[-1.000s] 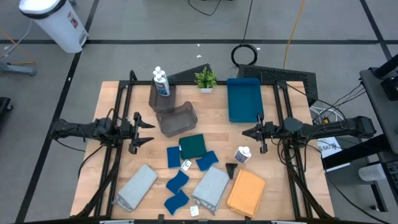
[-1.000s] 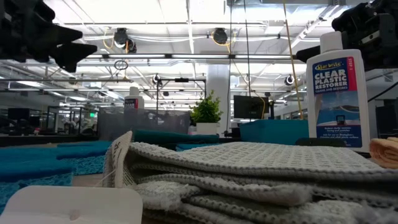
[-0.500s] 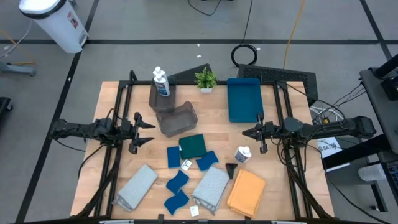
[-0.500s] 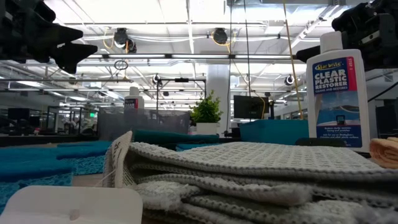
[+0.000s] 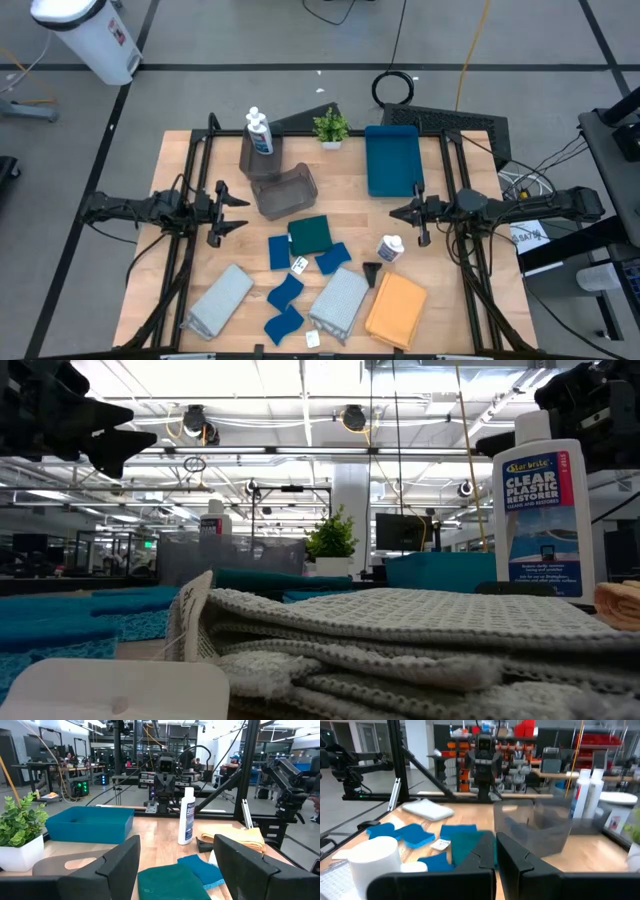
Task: Pick & Place Kitchen Items
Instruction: Put the white restorer into the top black bin
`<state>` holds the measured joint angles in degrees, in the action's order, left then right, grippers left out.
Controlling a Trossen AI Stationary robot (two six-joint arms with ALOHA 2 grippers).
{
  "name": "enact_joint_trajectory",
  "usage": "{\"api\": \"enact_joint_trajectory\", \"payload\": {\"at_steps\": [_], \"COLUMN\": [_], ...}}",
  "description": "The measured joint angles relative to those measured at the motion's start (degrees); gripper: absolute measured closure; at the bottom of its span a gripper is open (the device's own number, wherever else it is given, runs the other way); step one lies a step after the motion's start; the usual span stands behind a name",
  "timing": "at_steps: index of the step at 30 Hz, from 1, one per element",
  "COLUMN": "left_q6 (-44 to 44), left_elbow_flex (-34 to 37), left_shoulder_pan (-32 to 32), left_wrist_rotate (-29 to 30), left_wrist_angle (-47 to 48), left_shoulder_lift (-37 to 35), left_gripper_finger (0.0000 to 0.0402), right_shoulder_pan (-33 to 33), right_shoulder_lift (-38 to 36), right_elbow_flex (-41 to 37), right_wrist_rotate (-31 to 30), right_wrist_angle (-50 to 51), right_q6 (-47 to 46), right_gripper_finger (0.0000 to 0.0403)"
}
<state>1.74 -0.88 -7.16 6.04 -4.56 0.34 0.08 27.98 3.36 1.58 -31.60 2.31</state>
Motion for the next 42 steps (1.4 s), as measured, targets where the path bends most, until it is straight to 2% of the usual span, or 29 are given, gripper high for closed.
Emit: {"api": "enact_joint_trajectory", "payload": {"at_steps": [3, 15, 21, 25, 27, 32, 35, 39, 42], "left_q6": [0.00, 0.02, 0.02, 0.02, 0.02, 0.02, 0.02, 0.02, 0.02], "left_elbow_flex": [-0.03, -0.05, -0.05, -0.05, -0.05, -0.05, -0.05, -0.05, -0.05], "left_shoulder_pan": [0.00, 0.00, 0.00, 0.00, -0.02, -0.02, -0.02, -0.01, -0.02], "left_wrist_rotate": [0.02, 0.02, 0.03, 0.04, 0.04, 0.04, 0.06, 0.02, 0.02], "left_wrist_angle": [0.02, 0.04, 0.04, 0.04, 0.04, 0.04, 0.04, 0.04, 0.04], "left_shoulder_lift": [0.02, 0.02, 0.02, 0.02, 0.01, 0.01, 0.00, 0.02, 0.02], "left_gripper_finger": [0.0146, 0.0146, 0.0146, 0.0147, 0.0146, 0.0146, 0.0146, 0.0146, 0.0146], "right_shoulder_pan": [0.03, 0.02, 0.04, 0.07, 0.07, 0.25, 1.39, 2.58, 2.73], "right_shoulder_lift": [-0.05, -0.06, -0.03, 0.07, 0.80, 3.50, 4.78, 6.19, 6.58], "right_elbow_flex": [0.00, 0.00, 0.00, 0.00, 0.00, 0.00, 0.00, 0.02, 1.12], "right_wrist_rotate": [0.12, 0.09, 0.08, 0.28, 0.00, 2.29, 6.17, 6.21, 6.30], "right_wrist_angle": [-4.84, -26.66, -27.15, -26.31, -25.62, -27.65, -30.30, -34.24, -32.62], "right_q6": [1.39, -12.02, -12.38, -16.05, -12.87, -12.07, -11.71, -11.72, -13.45], "right_gripper_finger": [0.0403, 0.0403, 0.0403, 0.0399, 0.0388, 0.0325, 0.0267, 0.0180, 0.0121]}}
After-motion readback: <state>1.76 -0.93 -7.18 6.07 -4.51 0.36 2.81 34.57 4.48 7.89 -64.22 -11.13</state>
